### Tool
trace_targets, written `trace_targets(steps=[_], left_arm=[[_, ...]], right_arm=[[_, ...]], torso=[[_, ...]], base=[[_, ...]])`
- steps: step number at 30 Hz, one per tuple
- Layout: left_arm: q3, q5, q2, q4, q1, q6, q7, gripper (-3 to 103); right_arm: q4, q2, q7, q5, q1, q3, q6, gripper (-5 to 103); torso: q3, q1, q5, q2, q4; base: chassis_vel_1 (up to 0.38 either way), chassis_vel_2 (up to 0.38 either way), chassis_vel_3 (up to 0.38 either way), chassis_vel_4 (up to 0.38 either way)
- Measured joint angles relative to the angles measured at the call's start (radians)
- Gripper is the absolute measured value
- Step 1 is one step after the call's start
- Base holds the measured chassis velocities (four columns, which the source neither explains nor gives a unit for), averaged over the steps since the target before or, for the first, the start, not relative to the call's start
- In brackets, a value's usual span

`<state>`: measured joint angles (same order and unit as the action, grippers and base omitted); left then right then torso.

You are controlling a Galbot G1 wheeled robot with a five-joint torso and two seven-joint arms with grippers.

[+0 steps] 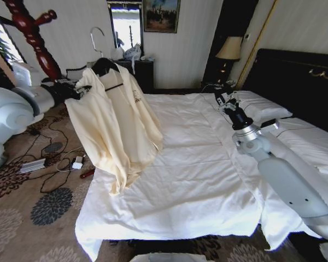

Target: Pick up the clothes from the bed and hang them on the clothes hanger.

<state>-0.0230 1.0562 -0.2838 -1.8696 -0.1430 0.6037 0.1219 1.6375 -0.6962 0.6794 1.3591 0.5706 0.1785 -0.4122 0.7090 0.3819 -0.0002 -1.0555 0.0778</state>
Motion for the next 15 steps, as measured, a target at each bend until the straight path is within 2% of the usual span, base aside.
trace_targets(steps=[4, 5, 6, 7, 15], left_arm=[[0.000, -0.016, -0.008, 0.034, 0.007, 0.000, 0.001, 23], [0.007, -0.032, -0.024, 0.101, 0.036, 0.000, -0.001, 23], [0.037, -0.047, -0.065, 0.212, 0.124, -0.006, -0.027, 23], [0.045, -0.050, -0.077, 0.240, 0.150, -0.008, -0.036, 23], [0.089, -0.089, -0.152, 0.353, 0.256, -0.010, -0.064, 23]], right_arm=[[-0.003, -0.004, 0.000, -0.005, -0.001, -0.004, 0.000, 100], [-0.008, -0.006, 0.000, -0.012, -0.002, -0.009, -0.001, 100], [-0.014, -0.004, 0.000, -0.021, -0.004, -0.015, -0.003, 100], [-0.015, -0.002, 0.000, -0.024, -0.006, -0.016, -0.004, 100], [-0.018, 0.002, 0.003, -0.036, -0.001, -0.018, -0.012, 100]], torso=[[0.000, 0.000, 0.0000, 0.000, 0.0001], [0.000, 0.000, 0.0000, 0.000, -0.0001], [0.000, 0.000, -0.0001, 0.000, -0.0001], [0.000, 0.000, 0.0000, 0.000, 0.0001], [0.000, 0.000, 0.0002, 0.000, 0.0000]], base=[[0.000, 0.000, 0.000, 0.000], [0.000, 0.000, 0.000, 0.000], [0.000, 0.000, 0.000, 0.000], [0.000, 0.000, 0.000, 0.000], [0.000, 0.000, 0.000, 0.000]])
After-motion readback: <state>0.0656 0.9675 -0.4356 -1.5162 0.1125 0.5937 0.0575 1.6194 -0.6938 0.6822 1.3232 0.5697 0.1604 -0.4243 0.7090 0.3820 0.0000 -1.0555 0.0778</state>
